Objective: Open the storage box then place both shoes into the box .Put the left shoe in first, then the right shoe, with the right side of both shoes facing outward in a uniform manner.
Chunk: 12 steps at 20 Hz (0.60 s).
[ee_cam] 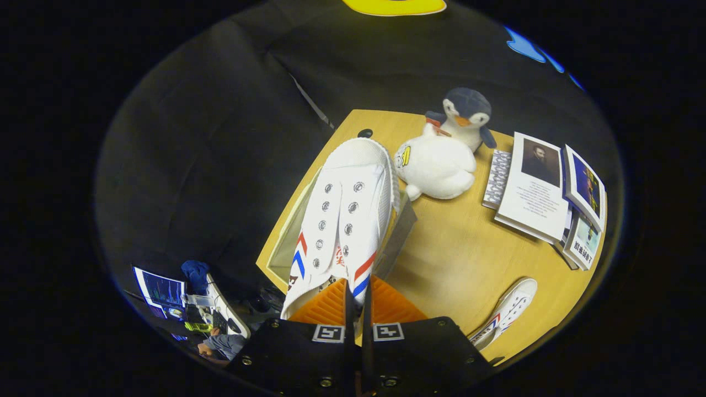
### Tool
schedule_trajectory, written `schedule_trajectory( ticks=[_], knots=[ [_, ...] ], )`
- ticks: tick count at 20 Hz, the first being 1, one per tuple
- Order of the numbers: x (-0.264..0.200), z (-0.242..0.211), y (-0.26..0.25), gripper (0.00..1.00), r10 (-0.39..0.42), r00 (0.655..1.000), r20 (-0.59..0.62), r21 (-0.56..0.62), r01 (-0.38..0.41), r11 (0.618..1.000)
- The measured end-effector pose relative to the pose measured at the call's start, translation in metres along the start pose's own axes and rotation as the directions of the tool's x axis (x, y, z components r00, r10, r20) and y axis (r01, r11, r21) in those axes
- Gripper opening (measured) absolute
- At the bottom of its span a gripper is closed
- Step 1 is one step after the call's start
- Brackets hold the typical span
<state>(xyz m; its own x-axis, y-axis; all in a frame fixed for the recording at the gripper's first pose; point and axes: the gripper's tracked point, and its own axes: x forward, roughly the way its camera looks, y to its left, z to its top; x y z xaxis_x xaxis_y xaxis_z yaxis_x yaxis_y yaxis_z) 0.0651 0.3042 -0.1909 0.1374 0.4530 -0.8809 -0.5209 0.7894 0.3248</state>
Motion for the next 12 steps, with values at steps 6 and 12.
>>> schedule_trajectory(
  ticks=[6, 12],
  knots=[
    [0.056, 0.003, 0.033, 0.05, -0.037, 0.994, -0.103, -0.108, 0.026, 0.994],
    [0.104, -0.001, 0.044, 0.05, -0.081, 0.983, -0.163, -0.141, 0.058, 0.988]
  ],
)
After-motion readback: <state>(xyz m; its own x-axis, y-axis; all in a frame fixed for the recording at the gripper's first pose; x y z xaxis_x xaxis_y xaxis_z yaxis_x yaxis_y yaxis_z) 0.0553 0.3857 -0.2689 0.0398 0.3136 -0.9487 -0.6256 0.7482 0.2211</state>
